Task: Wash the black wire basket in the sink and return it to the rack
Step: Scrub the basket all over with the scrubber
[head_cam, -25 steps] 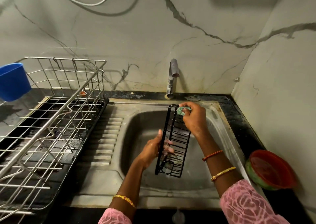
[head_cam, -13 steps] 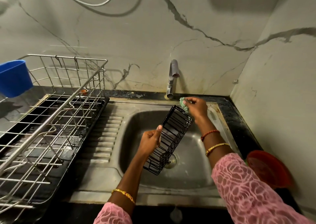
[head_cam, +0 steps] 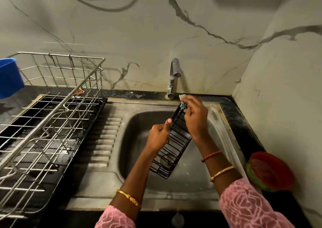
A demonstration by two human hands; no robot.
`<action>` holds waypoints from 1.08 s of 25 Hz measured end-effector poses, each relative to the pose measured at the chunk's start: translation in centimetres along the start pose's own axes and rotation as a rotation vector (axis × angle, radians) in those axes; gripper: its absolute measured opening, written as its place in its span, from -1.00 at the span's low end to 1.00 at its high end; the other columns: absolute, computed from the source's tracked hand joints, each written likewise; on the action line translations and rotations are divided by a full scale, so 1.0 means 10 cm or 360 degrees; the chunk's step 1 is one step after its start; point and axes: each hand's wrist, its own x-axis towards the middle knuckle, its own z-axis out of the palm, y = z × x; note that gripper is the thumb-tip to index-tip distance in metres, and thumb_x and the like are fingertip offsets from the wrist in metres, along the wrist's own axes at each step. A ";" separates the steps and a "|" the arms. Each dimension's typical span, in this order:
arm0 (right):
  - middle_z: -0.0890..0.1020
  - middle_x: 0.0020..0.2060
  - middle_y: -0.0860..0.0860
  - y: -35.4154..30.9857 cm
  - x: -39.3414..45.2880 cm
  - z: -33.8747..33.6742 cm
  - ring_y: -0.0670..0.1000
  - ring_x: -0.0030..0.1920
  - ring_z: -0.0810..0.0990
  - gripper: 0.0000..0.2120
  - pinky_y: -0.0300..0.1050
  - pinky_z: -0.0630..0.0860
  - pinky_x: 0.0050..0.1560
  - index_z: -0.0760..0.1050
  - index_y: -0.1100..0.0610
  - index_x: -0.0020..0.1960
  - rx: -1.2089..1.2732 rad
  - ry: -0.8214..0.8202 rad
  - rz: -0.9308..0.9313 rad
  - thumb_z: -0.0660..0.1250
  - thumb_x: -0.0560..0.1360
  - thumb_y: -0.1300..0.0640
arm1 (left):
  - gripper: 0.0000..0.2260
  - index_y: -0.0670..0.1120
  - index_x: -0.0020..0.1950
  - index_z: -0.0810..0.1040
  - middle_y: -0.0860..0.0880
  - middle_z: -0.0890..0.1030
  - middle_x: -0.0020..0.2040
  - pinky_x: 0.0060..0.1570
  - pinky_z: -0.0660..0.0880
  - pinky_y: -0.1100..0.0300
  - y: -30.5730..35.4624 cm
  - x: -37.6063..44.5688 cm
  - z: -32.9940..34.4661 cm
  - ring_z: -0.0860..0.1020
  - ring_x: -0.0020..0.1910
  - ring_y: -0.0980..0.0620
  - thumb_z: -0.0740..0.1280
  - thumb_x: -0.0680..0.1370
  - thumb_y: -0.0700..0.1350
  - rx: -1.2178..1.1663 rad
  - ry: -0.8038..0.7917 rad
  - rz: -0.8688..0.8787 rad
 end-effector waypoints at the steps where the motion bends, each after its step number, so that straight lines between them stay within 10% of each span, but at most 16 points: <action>1: 0.62 0.02 0.19 0.03 -0.05 0.03 0.06 0.08 0.57 -0.64 -0.26 0.44 0.19 0.57 0.32 0.09 -0.0019 -0.0062 -0.0104 0.21 0.38 0.57 | -0.56 -0.07 -0.41 0.26 -0.03 0.29 -0.44 -0.54 0.30 0.39 -0.01 0.01 -0.01 0.26 -0.58 0.18 0.17 0.58 0.15 -0.0005 0.0012 -0.0010; 27: 0.62 0.00 0.17 0.18 -0.23 -0.02 -0.04 0.05 0.57 -0.76 -0.38 0.45 0.15 0.59 0.32 0.03 0.0194 -0.0086 -0.0143 0.31 0.41 0.50 | -0.53 0.00 -0.45 0.23 0.05 0.30 -0.50 -0.42 0.28 0.24 -0.05 0.06 -0.32 0.26 -0.53 0.12 0.20 0.54 0.24 0.0051 0.0246 -0.0059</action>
